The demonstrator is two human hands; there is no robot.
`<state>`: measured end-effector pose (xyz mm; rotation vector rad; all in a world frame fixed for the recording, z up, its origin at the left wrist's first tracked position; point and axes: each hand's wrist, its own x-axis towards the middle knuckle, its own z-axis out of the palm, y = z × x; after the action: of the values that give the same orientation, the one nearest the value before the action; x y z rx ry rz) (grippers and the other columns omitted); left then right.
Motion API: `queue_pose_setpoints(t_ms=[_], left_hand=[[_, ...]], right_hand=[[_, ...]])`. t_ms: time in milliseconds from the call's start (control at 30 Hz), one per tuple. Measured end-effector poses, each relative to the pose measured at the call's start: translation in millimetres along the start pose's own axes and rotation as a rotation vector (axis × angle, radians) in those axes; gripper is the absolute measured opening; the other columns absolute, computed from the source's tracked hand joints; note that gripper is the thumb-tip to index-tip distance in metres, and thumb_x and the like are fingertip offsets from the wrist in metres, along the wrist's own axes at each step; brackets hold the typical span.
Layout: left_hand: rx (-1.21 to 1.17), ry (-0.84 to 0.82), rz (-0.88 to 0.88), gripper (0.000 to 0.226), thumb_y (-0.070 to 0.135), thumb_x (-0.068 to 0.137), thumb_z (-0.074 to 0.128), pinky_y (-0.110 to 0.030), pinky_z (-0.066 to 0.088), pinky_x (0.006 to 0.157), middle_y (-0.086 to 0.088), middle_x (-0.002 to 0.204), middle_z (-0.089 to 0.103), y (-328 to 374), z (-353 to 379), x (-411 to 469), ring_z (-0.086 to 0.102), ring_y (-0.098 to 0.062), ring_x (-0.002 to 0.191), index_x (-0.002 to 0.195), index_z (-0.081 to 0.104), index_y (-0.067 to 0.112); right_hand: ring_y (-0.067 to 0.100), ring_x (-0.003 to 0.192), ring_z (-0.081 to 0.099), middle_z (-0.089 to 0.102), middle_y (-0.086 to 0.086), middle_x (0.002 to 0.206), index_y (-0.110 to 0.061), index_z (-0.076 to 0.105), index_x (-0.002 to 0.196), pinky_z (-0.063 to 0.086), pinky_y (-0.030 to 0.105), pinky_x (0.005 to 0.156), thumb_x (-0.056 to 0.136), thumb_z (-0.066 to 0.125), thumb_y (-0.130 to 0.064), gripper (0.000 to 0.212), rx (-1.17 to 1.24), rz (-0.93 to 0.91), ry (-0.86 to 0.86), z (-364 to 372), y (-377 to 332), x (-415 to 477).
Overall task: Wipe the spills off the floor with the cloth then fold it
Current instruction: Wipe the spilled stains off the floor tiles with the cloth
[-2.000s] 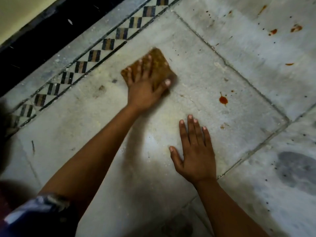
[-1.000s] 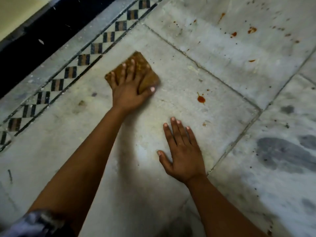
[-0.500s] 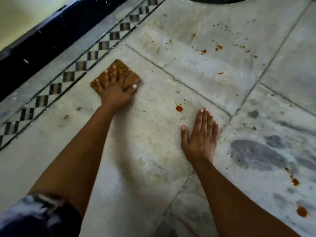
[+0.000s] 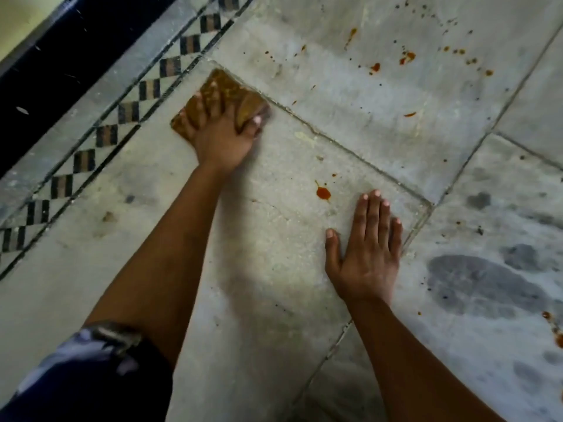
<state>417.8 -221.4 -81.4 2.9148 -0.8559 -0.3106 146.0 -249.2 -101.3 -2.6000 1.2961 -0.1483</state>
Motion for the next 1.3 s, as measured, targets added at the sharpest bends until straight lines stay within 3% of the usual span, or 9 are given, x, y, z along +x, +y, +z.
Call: queue_pose_setpoints(t_ms=[133,200,300,433,667,800,933,1167,1300], left_hand=[[0.08,-0.002,0.421,0.072,0.068,0.085,0.018,-0.056,-0.007,0.112,-0.005,0.159,0.001,2.5,13.2,-48.7,-0.003,-0.033,0.145,0.148,0.006,0.036],[0.076,0.005,0.487,0.068,0.068,0.083,0.018,-0.053,-0.006,0.112,-0.003,0.159,0.008,-23.8,13.0,-72.5,0.003,-0.03,0.145,0.145,0.008,0.04],[0.068,0.048,0.229,0.069,0.065,0.087,0.023,-0.056,-0.004,0.113,-0.004,0.159,0.009,-50.0,4.5,-49.5,0.005,-0.031,0.145,0.147,0.009,0.035],[-0.028,0.1,-0.143,0.067,0.064,0.091,0.028,-0.06,-0.002,0.112,-0.001,0.159,0.008,-4.0,-3.5,22.4,0.003,-0.034,0.145,0.148,0.02,0.029],[0.052,0.068,0.314,0.068,0.066,0.085,0.016,-0.056,-0.004,0.113,-0.001,0.159,0.01,7.9,17.8,-60.4,0.005,-0.031,0.145,0.147,0.015,0.038],[0.059,0.08,0.037,0.069,0.066,0.087,0.022,-0.059,-0.002,0.113,-0.002,0.159,0.008,-44.9,4.1,-49.7,0.005,-0.031,0.145,0.148,0.013,0.035],[-0.057,0.078,-0.211,0.068,0.063,0.092,0.026,-0.064,-0.007,0.109,-0.002,0.16,0.001,-7.0,-5.2,4.6,-0.003,-0.035,0.144,0.15,0.016,0.029],[0.023,0.01,0.316,0.068,0.066,0.086,0.024,-0.058,-0.008,0.111,0.001,0.16,0.002,56.7,24.2,-88.8,-0.004,-0.029,0.146,0.147,0.019,0.036],[0.082,-0.03,0.238,0.079,0.071,0.079,0.02,-0.053,0.0,0.115,0.004,0.159,0.009,8.9,11.3,-106.4,0.005,-0.023,0.146,0.148,0.021,0.032]], right_hand=[[0.026,0.144,0.013,0.017,0.014,0.156,-0.005,0.018,0.148,0.004,0.042,0.118,0.092,0.027,-0.048,0.072,-0.01,0.004,-0.009,-1.0,0.6,0.2],[0.026,0.144,0.012,0.017,0.013,0.156,-0.005,0.018,0.148,0.004,0.042,0.118,0.091,0.027,-0.048,0.072,-0.008,0.011,-0.011,-1.0,0.6,0.5],[0.026,0.144,0.012,0.017,0.013,0.156,-0.006,0.018,0.148,0.004,0.041,0.118,0.091,0.028,-0.048,0.072,0.0,0.015,-0.015,-0.9,0.7,0.3],[0.025,0.144,0.011,0.016,0.012,0.156,-0.006,0.019,0.148,0.004,0.041,0.118,0.091,0.029,-0.048,0.072,-0.001,0.004,-0.011,-0.3,0.7,1.3],[0.025,0.144,0.013,0.018,0.014,0.155,-0.005,0.02,0.148,0.007,0.043,0.117,0.09,0.028,-0.048,0.073,-0.005,0.01,-0.007,0.4,2.9,-0.2],[0.026,0.143,0.015,0.02,0.014,0.155,-0.004,0.021,0.147,0.007,0.042,0.117,0.09,0.028,-0.048,0.072,0.008,0.012,-0.003,1.1,1.4,-0.3],[0.026,0.143,0.016,0.02,0.014,0.155,-0.004,0.022,0.147,0.006,0.042,0.117,0.09,0.029,-0.047,0.072,0.007,0.008,0.007,1.6,1.9,-1.1],[0.026,0.144,0.013,0.016,0.014,0.156,-0.004,0.017,0.148,-0.001,0.04,0.116,0.091,0.027,-0.048,0.073,-0.012,-0.006,0.017,-0.6,3.2,-2.6],[0.025,0.146,0.002,0.004,0.012,0.158,-0.006,0.005,0.149,-0.009,0.038,0.115,0.092,0.021,-0.049,0.074,0.006,-0.023,-0.042,-2.1,2.9,-4.0]])
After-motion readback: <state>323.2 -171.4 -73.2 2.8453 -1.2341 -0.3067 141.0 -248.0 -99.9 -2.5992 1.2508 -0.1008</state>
